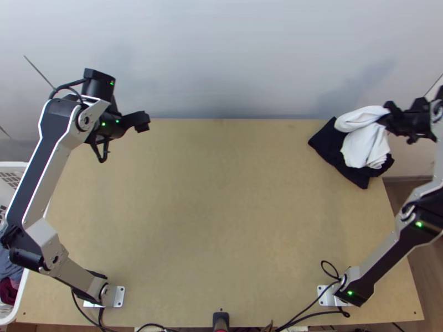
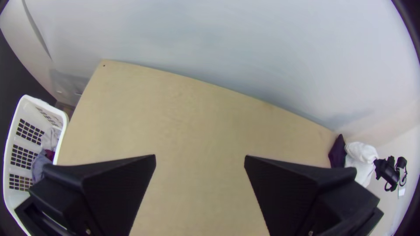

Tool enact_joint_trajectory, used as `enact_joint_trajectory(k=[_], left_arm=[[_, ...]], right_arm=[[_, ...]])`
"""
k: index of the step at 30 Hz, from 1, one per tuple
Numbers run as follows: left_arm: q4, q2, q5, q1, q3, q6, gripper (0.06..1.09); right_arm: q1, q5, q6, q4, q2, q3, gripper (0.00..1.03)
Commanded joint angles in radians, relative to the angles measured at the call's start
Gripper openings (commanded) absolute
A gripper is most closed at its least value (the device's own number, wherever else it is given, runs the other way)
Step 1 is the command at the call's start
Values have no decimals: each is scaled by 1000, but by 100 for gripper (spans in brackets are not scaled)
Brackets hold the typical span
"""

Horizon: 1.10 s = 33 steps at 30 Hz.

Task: Fold the t-shirt

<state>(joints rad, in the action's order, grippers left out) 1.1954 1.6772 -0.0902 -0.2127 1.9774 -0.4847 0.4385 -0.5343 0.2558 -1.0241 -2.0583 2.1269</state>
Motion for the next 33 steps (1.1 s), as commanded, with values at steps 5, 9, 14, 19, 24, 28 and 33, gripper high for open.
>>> enact_joint_trajectory(k=[5,9,14,19,24,28,33], left_arm=[[-11,-16,7,35,-35,0,104],[-11,-20,7,36,-37,-5,104],[-11,-14,7,35,-37,-9,104],[-11,-13,7,21,-45,-17,104],[-11,-14,6,9,-46,-15,104],[-11,-19,6,7,-48,-15,104],[-11,-20,6,4,-57,-14,104]], right_arm=[[-98,-4,65,-22,-201,168,3],[-64,-30,94,-18,-175,185,3],[31,-70,109,-16,-118,191,3],[152,-148,123,-13,-69,211,3],[243,-197,120,-21,-39,212,3],[315,-197,89,-24,-31,177,3],[327,-167,39,-22,-29,171,3]])
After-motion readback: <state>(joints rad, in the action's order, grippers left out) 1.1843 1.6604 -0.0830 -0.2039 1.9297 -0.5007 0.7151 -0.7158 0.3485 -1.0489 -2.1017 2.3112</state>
